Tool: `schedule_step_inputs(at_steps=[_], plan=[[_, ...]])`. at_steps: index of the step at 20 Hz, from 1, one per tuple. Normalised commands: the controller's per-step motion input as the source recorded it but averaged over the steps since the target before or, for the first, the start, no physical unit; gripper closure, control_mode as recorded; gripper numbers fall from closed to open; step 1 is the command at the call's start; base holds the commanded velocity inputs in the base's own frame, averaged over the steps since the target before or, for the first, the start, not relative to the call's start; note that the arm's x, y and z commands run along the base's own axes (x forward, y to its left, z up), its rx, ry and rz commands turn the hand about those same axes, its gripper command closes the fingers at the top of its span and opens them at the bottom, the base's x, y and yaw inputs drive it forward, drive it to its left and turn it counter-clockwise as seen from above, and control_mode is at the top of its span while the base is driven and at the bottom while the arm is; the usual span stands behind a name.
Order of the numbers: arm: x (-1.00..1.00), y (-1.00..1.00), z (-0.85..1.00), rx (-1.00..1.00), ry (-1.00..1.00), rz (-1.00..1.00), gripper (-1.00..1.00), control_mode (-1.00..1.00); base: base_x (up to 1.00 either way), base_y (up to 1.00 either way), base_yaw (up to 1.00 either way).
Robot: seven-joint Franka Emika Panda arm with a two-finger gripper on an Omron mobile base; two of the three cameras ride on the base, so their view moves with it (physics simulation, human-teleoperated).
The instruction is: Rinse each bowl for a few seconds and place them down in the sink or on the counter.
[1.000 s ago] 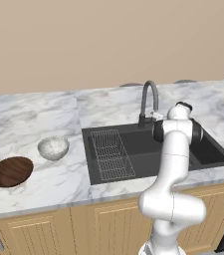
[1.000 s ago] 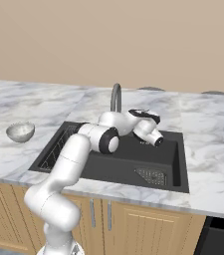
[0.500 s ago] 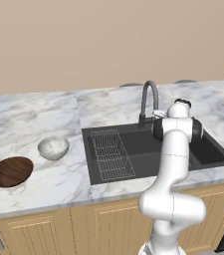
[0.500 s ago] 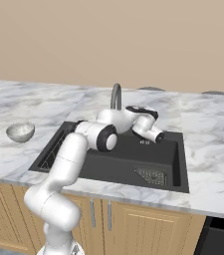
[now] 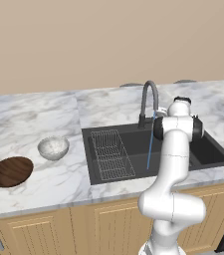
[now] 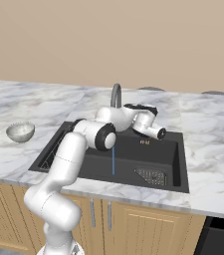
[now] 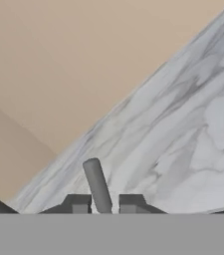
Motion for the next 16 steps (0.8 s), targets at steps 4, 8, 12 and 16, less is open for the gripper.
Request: schedule_step_inputs(at_steps=[4, 8, 12, 16], plan=[[-0.43, -0.4, -0.41, 0.05, 0.12, 0.0, 1.0, -1.0, 0.0, 0.0, 0.0], [-0.37, -0.42, -0.29, 0.07, 0.09, 0.0, 1.0, -1.0, 0.0, 0.0, 0.0], [-0.07, -0.36, 0.3, 0.11, 0.01, 0.0, 1.0, -1.0, 0.0, 0.0, 0.0], [-0.12, -0.19, 0.47, 0.08, 0.0, 0.0, -1.0, -1.0, 0.0, 0.0, 0.0]])
